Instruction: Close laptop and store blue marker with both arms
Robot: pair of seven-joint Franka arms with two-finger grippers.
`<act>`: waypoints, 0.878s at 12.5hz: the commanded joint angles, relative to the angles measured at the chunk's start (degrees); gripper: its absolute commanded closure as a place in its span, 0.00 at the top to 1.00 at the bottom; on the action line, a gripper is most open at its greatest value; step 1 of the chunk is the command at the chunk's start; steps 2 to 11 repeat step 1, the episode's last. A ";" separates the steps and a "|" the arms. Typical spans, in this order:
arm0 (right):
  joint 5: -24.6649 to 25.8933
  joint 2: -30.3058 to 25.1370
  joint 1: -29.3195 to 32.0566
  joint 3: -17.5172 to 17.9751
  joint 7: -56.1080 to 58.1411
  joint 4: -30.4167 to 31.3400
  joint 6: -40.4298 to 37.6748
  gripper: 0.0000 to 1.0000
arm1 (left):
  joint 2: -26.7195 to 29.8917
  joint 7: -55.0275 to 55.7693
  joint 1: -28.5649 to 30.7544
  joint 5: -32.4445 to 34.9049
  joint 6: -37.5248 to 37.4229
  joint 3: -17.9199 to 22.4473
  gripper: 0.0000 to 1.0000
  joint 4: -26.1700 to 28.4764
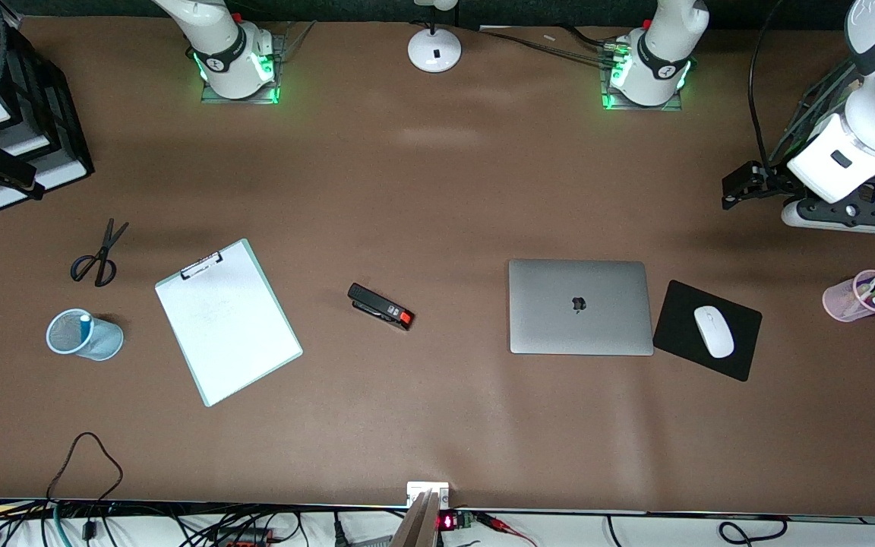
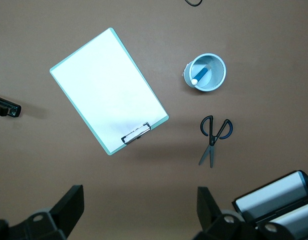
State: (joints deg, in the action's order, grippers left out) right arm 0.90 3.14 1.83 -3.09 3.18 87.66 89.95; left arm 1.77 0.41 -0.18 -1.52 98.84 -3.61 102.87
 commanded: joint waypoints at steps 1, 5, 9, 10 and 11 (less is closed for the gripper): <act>-0.73 -0.95 0.19 0.45 -0.46 0.05 -0.57 1.00 | -0.63 -1.29 0.62 -0.33 -1.19 -0.44 1.00 -1.53; -0.73 -0.95 0.19 0.45 -0.46 0.05 -0.57 1.00 | -0.63 -1.29 0.62 -0.33 -1.19 -0.44 1.00 -1.53; -0.73 -0.95 0.19 0.45 -0.46 0.05 -0.57 1.00 | -0.63 -1.29 0.62 -0.33 -1.19 -0.44 1.00 -1.53; -0.73 -0.95 0.19 0.45 -0.46 0.05 -0.57 1.00 | -0.63 -1.29 0.62 -0.33 -1.19 -0.44 1.00 -1.53; -0.73 -0.95 0.19 0.45 -0.46 0.05 -0.57 1.00 | -0.63 -1.29 0.62 -0.33 -1.19 -0.44 1.00 -1.53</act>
